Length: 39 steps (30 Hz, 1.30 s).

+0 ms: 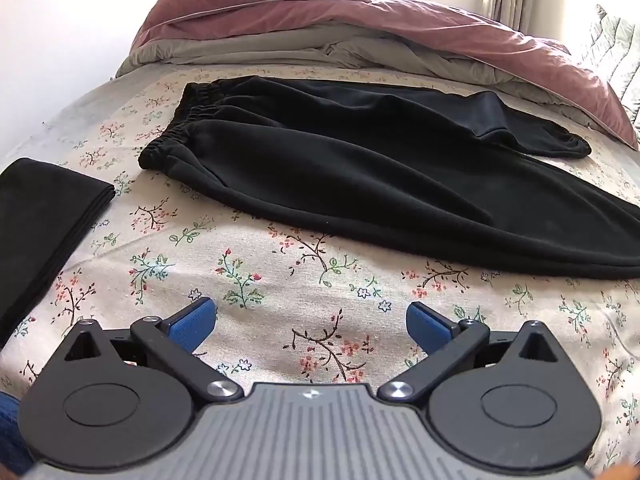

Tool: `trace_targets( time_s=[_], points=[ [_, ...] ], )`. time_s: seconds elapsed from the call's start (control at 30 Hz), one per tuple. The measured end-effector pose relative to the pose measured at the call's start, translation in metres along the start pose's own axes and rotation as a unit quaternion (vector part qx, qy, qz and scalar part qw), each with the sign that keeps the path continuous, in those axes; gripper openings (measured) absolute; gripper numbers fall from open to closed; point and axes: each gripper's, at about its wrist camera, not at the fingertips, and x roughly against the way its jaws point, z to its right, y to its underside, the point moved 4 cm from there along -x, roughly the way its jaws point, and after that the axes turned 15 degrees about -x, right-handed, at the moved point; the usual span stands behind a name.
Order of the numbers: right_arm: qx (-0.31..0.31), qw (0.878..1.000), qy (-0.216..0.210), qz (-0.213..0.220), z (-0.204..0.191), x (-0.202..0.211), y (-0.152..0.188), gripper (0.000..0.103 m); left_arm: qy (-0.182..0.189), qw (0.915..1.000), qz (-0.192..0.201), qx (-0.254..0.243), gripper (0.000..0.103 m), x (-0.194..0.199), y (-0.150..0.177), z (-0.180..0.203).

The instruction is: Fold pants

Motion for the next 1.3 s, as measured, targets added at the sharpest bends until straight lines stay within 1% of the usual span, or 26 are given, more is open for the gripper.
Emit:
trace_targets(
  time_s=[0.33, 0.4, 0.5, 0.57, 0.63, 0.67, 0.7, 0.73, 0.83, 0.87, 0.93, 1.0, 1.17, 1.27, 1.3],
  points=[
    [0.001, 1.0, 0.0, 0.007, -0.002, 0.003, 0.001, 0.103, 0.001, 1.0, 0.002, 0.001, 0.103, 0.0, 0.004, 0.0],
    [-0.001, 1.0, -0.006, 0.011, -0.001, 0.007, 0.002, 0.103, 0.001, 1.0, 0.005, 0.0, 0.103, 0.001, 0.003, 0.001],
    [-0.002, 0.999, -0.017, 0.027, 0.001, 0.016, -0.005, 0.103, 0.006, 0.9996, 0.026, 0.0, 0.103, 0.008, -0.001, 0.003],
    [0.004, 0.999, -0.023, 0.041, -0.001, 0.022, -0.007, 0.103, 0.003, 0.9992, 0.039, -0.003, 0.103, 0.012, -0.003, 0.003],
    [0.011, 0.999, -0.02, 0.039, -0.002, 0.024, -0.007, 0.103, 0.0, 0.9989, 0.047, -0.005, 0.103, 0.016, -0.004, 0.004],
    [0.014, 0.999, -0.015, 0.028, -0.002, 0.023, -0.007, 0.103, 0.001, 0.9987, 0.051, -0.004, 0.103, 0.018, -0.004, 0.004],
    [0.015, 1.0, -0.015, 0.022, -0.003, 0.023, -0.007, 0.103, 0.004, 0.9979, 0.064, -0.004, 0.103, 0.022, -0.005, 0.004],
    [0.016, 0.999, -0.019, 0.023, -0.003, 0.025, -0.007, 0.103, 0.01, 0.9977, 0.067, -0.001, 0.103, 0.025, -0.005, 0.004],
    [0.012, 0.999, -0.039, 0.022, -0.004, 0.032, -0.006, 0.103, 0.015, 0.9986, 0.05, -0.011, 0.103, 0.03, -0.005, 0.006],
    [0.014, 0.998, -0.046, 0.029, -0.004, 0.034, -0.006, 0.103, 0.017, 0.9986, 0.048, -0.012, 0.103, 0.031, -0.004, 0.006],
    [0.023, 0.998, -0.048, 0.035, -0.007, 0.035, -0.006, 0.103, 0.013, 0.9992, 0.032, -0.023, 0.103, 0.028, -0.002, 0.007],
    [0.013, 0.998, -0.058, 0.035, -0.007, 0.035, -0.004, 0.103, 0.019, 0.9991, 0.034, -0.018, 0.103, 0.027, -0.001, 0.007],
    [0.022, 0.998, -0.046, 0.032, -0.01, 0.03, -0.002, 0.103, 0.032, 0.9986, 0.042, 0.001, 0.103, 0.023, 0.0, 0.004],
    [0.031, 0.999, -0.034, 0.022, -0.009, 0.024, -0.002, 0.103, 0.031, 0.9987, 0.04, -0.003, 0.103, 0.022, 0.001, 0.006],
    [0.027, 0.999, -0.036, 0.021, -0.01, 0.025, -0.002, 0.103, 0.028, 0.9988, 0.04, -0.006, 0.103, 0.021, 0.002, 0.006]
  ],
)
